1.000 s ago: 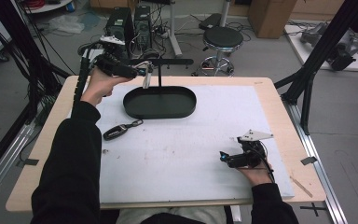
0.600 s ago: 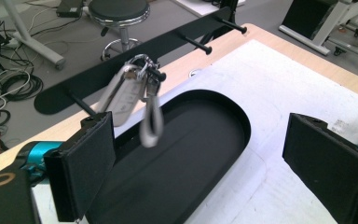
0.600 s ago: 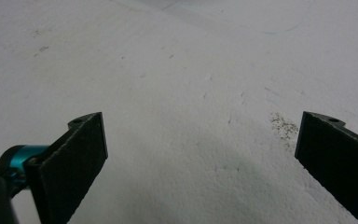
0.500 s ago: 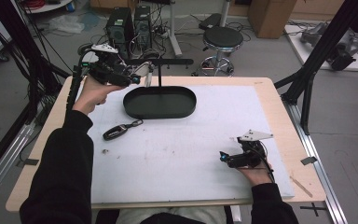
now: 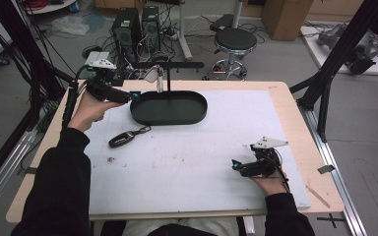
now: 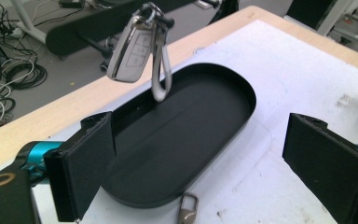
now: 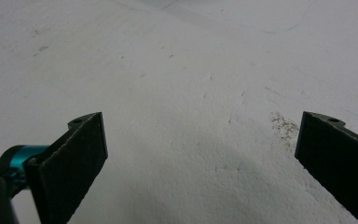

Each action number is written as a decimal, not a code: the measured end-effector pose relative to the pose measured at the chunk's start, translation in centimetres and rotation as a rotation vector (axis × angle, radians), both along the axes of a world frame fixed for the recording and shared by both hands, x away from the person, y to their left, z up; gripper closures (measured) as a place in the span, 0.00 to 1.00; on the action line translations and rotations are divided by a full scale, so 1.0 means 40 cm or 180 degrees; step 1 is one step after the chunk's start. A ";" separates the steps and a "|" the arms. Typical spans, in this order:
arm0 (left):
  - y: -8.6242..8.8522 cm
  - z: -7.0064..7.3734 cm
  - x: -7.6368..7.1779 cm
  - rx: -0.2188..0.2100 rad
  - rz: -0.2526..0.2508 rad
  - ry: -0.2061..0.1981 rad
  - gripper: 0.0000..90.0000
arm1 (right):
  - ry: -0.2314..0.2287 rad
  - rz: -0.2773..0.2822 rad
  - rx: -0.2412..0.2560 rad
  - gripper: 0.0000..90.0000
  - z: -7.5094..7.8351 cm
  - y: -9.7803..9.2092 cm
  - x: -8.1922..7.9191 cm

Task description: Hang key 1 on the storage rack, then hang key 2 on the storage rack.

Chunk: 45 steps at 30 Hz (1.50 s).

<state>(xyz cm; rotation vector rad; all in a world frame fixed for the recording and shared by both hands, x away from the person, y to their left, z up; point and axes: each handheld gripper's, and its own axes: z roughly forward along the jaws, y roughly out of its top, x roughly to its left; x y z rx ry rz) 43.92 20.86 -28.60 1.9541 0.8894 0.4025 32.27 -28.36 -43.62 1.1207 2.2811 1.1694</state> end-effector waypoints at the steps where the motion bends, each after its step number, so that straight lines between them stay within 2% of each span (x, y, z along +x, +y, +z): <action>1: 0.003 -0.002 -0.004 0.0005 -0.0005 0.0001 0.11 | -0.0006 0.0001 -0.0002 0.02 0.000 0.000 0.000; 6: 0.016 -0.010 -0.025 0.0011 -0.0008 0.0003 0.11 | 0.0010 -0.0005 -0.0004 0.02 0.000 -0.001 0.001; 13: 0.027 -0.041 -0.047 0.0032 -0.0016 0.0055 0.11 | 0.0013 -0.0007 0.0000 0.02 0.000 0.000 0.001; 23: 0.039 -0.085 -0.057 0.0109 -0.0014 0.0169 0.11 | 0.0006 -0.0004 -0.0010 0.02 -0.001 0.001 0.001; 33: 0.040 -0.119 -0.047 0.0223 0.0013 0.0283 0.11 | 0.0006 -0.0002 -0.0008 0.02 -0.001 0.001 0.001; 38: 0.034 -0.139 -0.037 0.0353 0.0001 0.0358 0.11 | 0.0007 -0.0007 -0.0011 0.02 -0.001 0.001 0.001; 45: 0.036 -0.171 -0.024 0.0446 0.0012 0.0478 0.11 | 0.0011 -0.0013 -0.0016 0.02 -0.002 0.000 0.001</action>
